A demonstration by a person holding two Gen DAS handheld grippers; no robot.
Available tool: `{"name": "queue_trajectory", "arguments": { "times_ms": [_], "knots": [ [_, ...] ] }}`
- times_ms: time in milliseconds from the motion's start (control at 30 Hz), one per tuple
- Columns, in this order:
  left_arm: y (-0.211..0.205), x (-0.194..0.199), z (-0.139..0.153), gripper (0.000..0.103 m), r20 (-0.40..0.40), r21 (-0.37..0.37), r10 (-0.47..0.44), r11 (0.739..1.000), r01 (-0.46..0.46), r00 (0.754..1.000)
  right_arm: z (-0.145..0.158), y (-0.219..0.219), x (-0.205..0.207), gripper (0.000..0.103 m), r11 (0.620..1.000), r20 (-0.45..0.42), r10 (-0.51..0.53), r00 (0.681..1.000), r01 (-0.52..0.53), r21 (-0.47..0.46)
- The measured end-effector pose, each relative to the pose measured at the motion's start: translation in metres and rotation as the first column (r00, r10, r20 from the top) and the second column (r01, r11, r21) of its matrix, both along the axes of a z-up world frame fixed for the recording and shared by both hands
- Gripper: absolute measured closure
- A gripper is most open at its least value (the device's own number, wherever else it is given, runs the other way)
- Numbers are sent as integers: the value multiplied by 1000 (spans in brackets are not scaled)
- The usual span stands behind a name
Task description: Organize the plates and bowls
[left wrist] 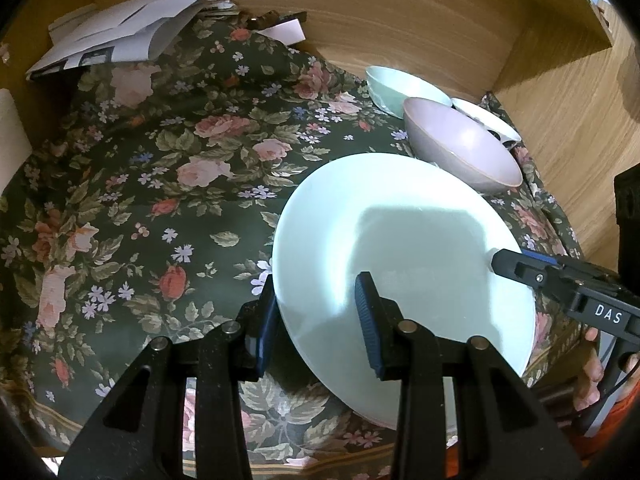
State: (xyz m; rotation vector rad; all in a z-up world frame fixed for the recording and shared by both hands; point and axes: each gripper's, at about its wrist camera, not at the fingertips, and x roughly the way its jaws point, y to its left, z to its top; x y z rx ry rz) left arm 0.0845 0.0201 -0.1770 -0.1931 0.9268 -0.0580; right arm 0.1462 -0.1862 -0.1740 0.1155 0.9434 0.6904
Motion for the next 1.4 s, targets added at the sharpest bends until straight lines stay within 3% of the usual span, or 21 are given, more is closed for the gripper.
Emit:
{"name": "queue_trajectory", "arguments": {
  "times_ms": [167, 433, 567, 700, 767, 900, 1133, 1400],
  "knots": [
    [-5, -1, 0, 66, 8, 42, -19, 999, 19, 1000, 3, -5, -1, 71, 1000, 10, -10, 1000, 10, -3],
    [2, 1, 7, 66, 17, 49, -7, 999, 6, 1000, 12, -9, -5, 71, 998, 57, -41, 998, 44, -39],
    [4, 1, 20, 59, 45, 57, 2, 998, -5, 999, 22, -14, -8, 69, 997, 105, -57, 993, 62, -48],
    [2, 3, 37, 52, 87, 80, -2, 997, -5, 996, 32, -20, -7, 60, 995, 144, -80, 986, 87, -40],
    [0, 6, 49, 44, 121, 93, -7, 996, -4, 993, 39, -24, -7, 56, 994, 174, -96, 980, 103, -36],
    [-6, 14, 68, 33, 172, 105, -31, 994, 13, 985, 54, -30, -6, 42, 991, 228, -127, 965, 134, -19],
    [-26, 31, 91, 27, 239, 149, -79, 988, 44, 968, 79, -39, 1, 30, 985, 318, -164, 934, 173, 2],
    [-40, 69, 92, 27, 220, 133, -91, 989, 63, 971, 89, -45, 24, 25, 983, 338, -181, 924, 185, 21]
  ]
}}
